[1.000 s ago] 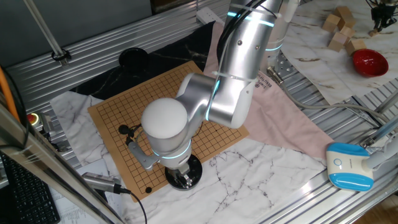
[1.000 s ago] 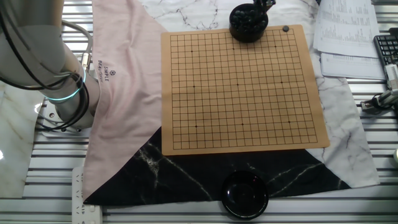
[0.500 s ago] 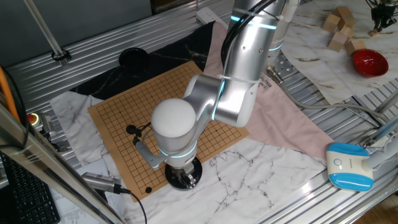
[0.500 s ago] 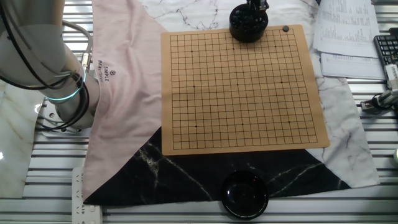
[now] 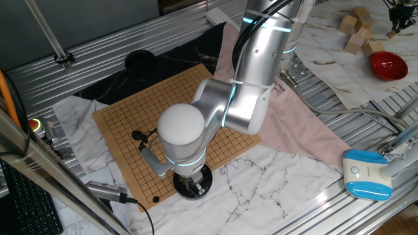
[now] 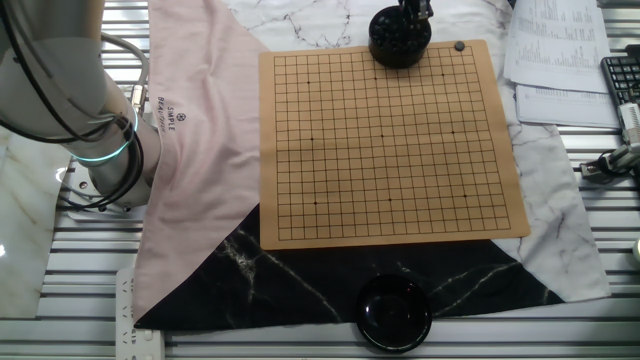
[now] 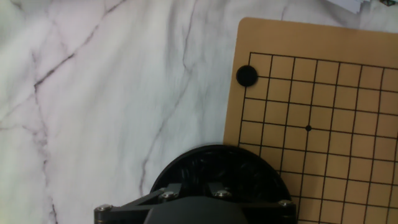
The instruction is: Play the first move as black on the 3-4 point in the upper right corner of the Go board
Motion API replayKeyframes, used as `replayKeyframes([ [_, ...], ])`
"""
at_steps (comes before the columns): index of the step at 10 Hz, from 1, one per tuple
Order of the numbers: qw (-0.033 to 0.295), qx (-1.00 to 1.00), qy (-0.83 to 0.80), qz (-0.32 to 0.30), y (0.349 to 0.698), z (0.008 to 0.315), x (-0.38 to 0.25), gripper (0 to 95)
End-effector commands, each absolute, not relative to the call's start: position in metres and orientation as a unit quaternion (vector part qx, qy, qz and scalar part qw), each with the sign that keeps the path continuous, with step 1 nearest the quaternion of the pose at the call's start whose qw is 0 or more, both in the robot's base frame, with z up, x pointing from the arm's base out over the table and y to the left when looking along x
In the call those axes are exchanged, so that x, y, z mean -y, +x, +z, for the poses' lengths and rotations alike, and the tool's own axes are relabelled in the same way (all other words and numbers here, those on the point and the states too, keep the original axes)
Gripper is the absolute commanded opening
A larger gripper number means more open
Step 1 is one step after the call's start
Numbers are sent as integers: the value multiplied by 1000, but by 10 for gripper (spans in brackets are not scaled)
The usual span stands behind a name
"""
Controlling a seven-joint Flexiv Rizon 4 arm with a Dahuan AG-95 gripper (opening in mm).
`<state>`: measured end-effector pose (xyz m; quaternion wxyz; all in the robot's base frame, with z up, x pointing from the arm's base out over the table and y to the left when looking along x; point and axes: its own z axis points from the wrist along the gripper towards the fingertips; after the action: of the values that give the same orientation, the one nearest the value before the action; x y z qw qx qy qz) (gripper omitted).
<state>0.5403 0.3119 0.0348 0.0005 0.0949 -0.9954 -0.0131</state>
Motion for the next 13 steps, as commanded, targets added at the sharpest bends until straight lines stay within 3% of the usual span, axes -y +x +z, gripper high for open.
replayKeyframes([
  [1, 1, 995, 97, -14, 540, 38, -311, 0],
  [8, -1, 995, 103, -13, 540, 45, -310, 0],
  [9, -1, 994, 104, -14, 540, 45, -310, 190],
  [13, 1, 994, 105, -14, 536, 51, -304, 190],
])
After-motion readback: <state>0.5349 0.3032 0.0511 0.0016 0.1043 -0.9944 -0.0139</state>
